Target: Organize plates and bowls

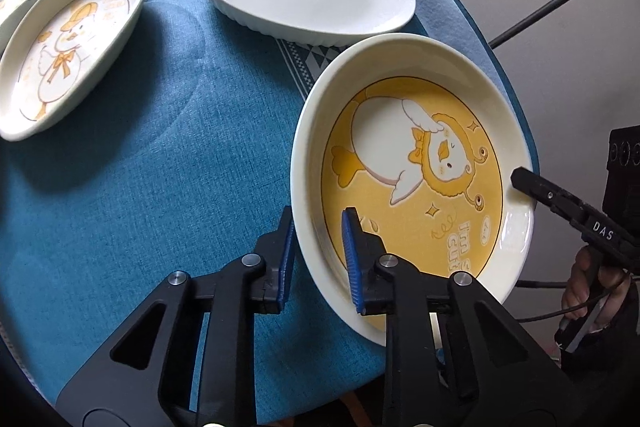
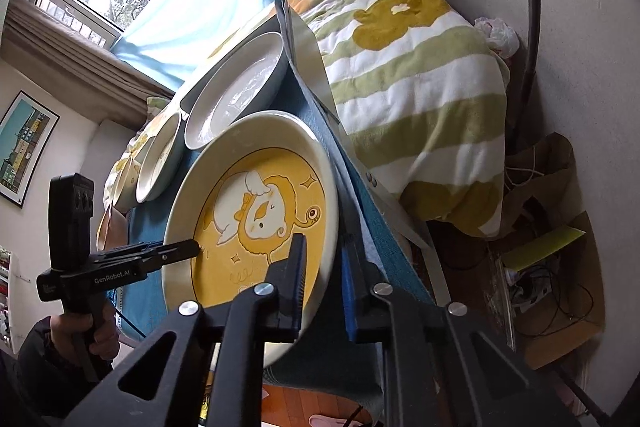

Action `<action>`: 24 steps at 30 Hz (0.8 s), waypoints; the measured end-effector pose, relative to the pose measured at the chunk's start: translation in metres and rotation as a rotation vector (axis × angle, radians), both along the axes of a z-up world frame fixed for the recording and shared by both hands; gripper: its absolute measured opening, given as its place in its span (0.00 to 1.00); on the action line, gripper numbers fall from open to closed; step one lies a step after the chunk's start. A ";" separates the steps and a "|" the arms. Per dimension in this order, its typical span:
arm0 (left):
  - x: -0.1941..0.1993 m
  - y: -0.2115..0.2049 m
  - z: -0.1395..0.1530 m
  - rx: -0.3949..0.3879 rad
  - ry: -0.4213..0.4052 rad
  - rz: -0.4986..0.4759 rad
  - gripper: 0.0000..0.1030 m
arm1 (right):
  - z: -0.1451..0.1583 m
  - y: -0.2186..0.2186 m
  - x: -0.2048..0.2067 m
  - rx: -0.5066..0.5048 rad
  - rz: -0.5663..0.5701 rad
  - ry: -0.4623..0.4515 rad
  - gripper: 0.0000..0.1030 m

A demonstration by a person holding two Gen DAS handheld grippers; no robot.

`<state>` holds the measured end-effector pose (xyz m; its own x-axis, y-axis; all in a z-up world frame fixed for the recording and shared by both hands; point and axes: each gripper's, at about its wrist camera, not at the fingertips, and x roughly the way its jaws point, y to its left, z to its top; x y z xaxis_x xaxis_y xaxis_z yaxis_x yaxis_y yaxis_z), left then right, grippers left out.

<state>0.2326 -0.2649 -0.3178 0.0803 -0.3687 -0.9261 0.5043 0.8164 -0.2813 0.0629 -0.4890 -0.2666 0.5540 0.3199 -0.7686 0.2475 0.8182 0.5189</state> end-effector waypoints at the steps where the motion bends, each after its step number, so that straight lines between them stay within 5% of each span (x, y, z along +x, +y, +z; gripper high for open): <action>1: 0.003 -0.001 -0.001 0.003 -0.002 -0.001 0.17 | -0.001 0.001 0.000 -0.005 0.002 0.001 0.12; 9: -0.001 -0.016 0.009 0.059 -0.079 -0.021 0.17 | 0.005 0.010 0.003 -0.096 0.032 0.020 0.11; 24: -0.029 0.001 0.050 0.047 -0.158 0.031 0.17 | 0.030 0.026 0.010 -0.187 0.115 -0.029 0.12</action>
